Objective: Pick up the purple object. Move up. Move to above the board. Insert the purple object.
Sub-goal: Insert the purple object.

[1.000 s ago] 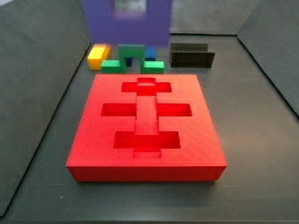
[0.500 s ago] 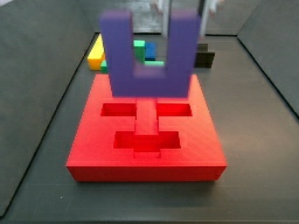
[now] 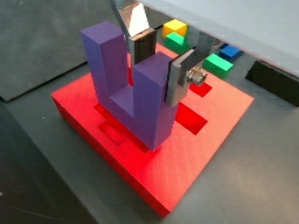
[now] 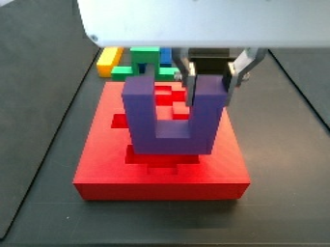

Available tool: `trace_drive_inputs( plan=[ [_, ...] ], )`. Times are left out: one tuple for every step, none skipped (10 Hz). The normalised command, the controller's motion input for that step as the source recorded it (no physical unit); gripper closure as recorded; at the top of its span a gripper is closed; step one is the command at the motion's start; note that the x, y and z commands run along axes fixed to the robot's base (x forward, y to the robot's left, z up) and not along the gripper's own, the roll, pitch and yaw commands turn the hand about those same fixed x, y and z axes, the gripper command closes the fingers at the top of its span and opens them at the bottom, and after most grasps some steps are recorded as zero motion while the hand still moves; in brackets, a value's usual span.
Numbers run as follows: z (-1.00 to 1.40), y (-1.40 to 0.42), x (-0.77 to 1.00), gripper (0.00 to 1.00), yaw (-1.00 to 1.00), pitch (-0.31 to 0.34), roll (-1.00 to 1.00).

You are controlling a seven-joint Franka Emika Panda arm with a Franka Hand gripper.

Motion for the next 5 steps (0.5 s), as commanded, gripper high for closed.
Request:
trace_drive_inputs(
  plan=[
    [-0.29, 0.00, 0.00, 1.00, 0.00, -0.041, 0.00],
    [-0.30, 0.00, -0.05, 1.00, 0.06, -0.090, -0.05],
    [-0.25, 0.00, 0.00, 1.00, 0.13, -0.091, -0.07],
    [-0.23, 0.00, 0.00, 1.00, 0.11, -0.096, -0.08],
    [-0.15, 0.00, -0.03, 1.00, 0.05, -0.050, -0.05]
  ],
)
